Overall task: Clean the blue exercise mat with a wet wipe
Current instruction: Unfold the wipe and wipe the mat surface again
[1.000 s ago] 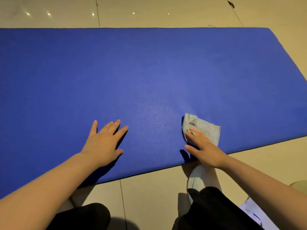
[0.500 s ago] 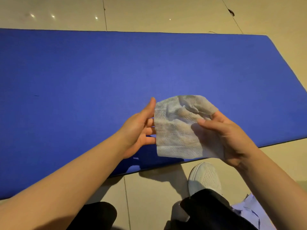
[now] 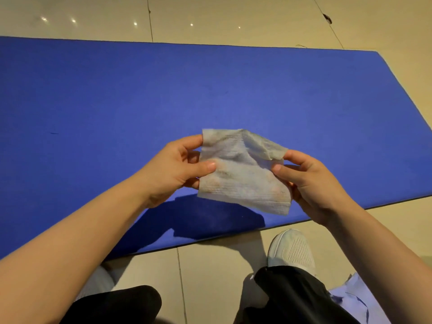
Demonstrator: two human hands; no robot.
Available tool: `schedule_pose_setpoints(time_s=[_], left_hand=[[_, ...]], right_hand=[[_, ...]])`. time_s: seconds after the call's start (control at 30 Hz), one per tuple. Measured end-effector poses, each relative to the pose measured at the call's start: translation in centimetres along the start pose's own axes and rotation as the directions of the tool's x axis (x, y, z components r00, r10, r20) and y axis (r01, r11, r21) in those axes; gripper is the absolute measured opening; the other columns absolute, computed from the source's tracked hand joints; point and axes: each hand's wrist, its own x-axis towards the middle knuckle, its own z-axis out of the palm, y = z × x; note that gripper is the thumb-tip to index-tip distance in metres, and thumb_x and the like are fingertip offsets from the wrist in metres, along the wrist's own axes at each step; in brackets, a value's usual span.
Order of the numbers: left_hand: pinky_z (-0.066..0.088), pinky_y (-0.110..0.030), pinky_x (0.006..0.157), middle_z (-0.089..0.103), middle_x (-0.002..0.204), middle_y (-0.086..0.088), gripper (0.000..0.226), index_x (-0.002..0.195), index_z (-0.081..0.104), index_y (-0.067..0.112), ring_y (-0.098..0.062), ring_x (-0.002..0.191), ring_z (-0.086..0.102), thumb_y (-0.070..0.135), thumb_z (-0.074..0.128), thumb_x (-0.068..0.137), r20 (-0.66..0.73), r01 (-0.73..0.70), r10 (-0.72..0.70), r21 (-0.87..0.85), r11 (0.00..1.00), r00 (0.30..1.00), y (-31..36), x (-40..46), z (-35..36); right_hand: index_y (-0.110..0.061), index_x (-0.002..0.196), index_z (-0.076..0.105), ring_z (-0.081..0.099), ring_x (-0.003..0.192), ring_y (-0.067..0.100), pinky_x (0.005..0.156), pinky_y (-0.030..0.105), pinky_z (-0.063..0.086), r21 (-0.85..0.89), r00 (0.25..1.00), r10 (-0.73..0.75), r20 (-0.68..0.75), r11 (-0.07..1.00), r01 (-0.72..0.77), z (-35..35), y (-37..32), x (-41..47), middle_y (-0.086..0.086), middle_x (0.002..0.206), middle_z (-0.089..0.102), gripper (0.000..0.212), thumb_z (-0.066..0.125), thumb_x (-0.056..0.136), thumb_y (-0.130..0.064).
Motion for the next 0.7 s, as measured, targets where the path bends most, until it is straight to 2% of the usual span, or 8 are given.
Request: schedule_pose_setpoints(time_s=[0.1, 0.2, 0.33, 0.4, 0.5, 0.57, 0.63, 0.7], left_hand=[[0.056, -0.02, 0.068, 0.075, 0.086, 0.0, 0.037, 0.088, 0.074, 0.012, -0.012, 0.079, 0.071, -0.018, 0.053, 0.086, 0.035, 0.001, -0.003, 0.067, 0.998, 0.999, -0.4, -0.6, -0.8], [0.052, -0.017, 0.078, 0.075, 0.097, -0.001, 0.061, 0.064, 0.077, 0.019, -0.012, 0.092, 0.07, -0.027, 0.042, 0.084, 0.125, 0.027, -0.058, 0.237, 0.971, 0.99, -0.3, -0.8, -1.4], [0.052, -0.022, 0.087, 0.074, 0.1, 0.005, 0.053, 0.076, 0.079, 0.028, -0.01, 0.099, 0.066, -0.013, 0.048, 0.09, 0.115, 0.06, -0.13, 0.475, 0.878, 0.985, -0.3, -0.9, -2.0], [0.051, -0.021, 0.089, 0.074, 0.095, 0.008, 0.037, 0.084, 0.078, 0.02, -0.006, 0.093, 0.067, -0.005, 0.052, 0.091, 0.049, 0.108, -0.135, 0.367, 0.924, 0.99, -0.5, -0.8, -1.9], [0.054, -0.023, 0.081, 0.069, 0.079, 0.004, 0.014, 0.069, 0.074, 0.015, -0.004, 0.069, 0.061, 0.014, 0.069, 0.082, -0.047, 0.143, -0.137, 0.136, 0.98, 0.989, -1.2, -0.8, -1.2], [0.052, -0.025, 0.07, 0.067, 0.077, 0.005, 0.014, 0.07, 0.069, 0.016, -0.01, 0.068, 0.058, 0.014, 0.081, 0.076, -0.119, 0.11, -0.086, 0.213, 0.971, 0.989, -2.2, -0.7, -0.7], [0.054, -0.027, 0.066, 0.068, 0.087, 0.0, 0.02, 0.08, 0.066, 0.02, -0.019, 0.071, 0.063, 0.009, 0.082, 0.075, -0.179, 0.125, -0.081, 0.249, 0.96, 0.98, -2.9, -0.6, -0.1], [0.058, -0.031, 0.073, 0.068, 0.101, 0.001, 0.031, 0.092, 0.064, 0.026, -0.026, 0.083, 0.069, 0.006, 0.081, 0.075, -0.196, 0.15, -0.105, 0.229, 0.962, 0.975, -3.2, -0.6, 0.5]], right_hand=[[-0.023, 0.064, 0.076, 0.056, 0.062, 0.012, 0.056, 0.022, 0.047, -0.064, 0.994, -0.06, 0.089, 0.996, 0.066, -0.4, -0.2, 0.0, -0.002, 0.067, 0.066, 0.022, 0.071, 0.073, -0.004], [-0.019, 0.057, 0.072, 0.06, 0.066, 0.014, 0.057, 0.02, 0.047, -0.235, 0.986, -0.082, 0.145, 0.965, 0.115, -0.8, 0.0, 0.3, 0.002, 0.072, 0.069, 0.057, 0.04, 0.085, 0.02], [-0.022, 0.063, 0.071, 0.061, 0.08, 0.023, 0.068, 0.032, 0.051, -0.411, 0.976, -0.104, 0.192, 0.894, 0.176, -0.6, 0.3, 0.5, 0.0, 0.084, 0.069, 0.058, 0.034, 0.084, 0.017], [-0.017, 0.071, 0.073, 0.061, 0.09, 0.029, 0.079, 0.038, 0.052, -0.403, 0.974, -0.104, 0.2, 0.897, 0.178, -0.4, 0.3, 0.6, 0.002, 0.092, 0.07, 0.045, 0.039, 0.083, 0.01], [-0.006, 0.085, 0.072, 0.062, 0.09, 0.018, 0.074, 0.023, 0.054, -0.285, 0.979, -0.051, 0.2, 0.952, 0.108, -0.1, -0.1, 0.5, 0.001, 0.094, 0.071, 0.03, 0.045, 0.094, 0.0], [-0.009, 0.087, 0.071, 0.063, 0.088, 0.026, 0.072, 0.028, 0.054, -0.329, 0.985, -0.028, 0.168, 0.941, 0.083, 0.4, 0.3, 0.6, 0.005, 0.096, 0.071, 0.023, 0.051, 0.098, -0.01], [-0.018, 0.085, 0.07, 0.061, 0.086, 0.039, 0.072, 0.044, 0.053, -0.441, 0.991, -0.064, 0.114, 0.891, 0.108, 0.8, 0.8, 0.7, 0.007, 0.098, 0.07, 0.008, 0.067, 0.09, -0.012], [-0.027, 0.084, 0.067, 0.059, 0.084, 0.033, 0.072, 0.037, 0.05, -0.552, 0.992, -0.109, 0.071, 0.823, 0.13, 0.8, 1.1, 0.9, 0.002, 0.099, 0.065, 0.02, 0.076, 0.081, -0.009]])
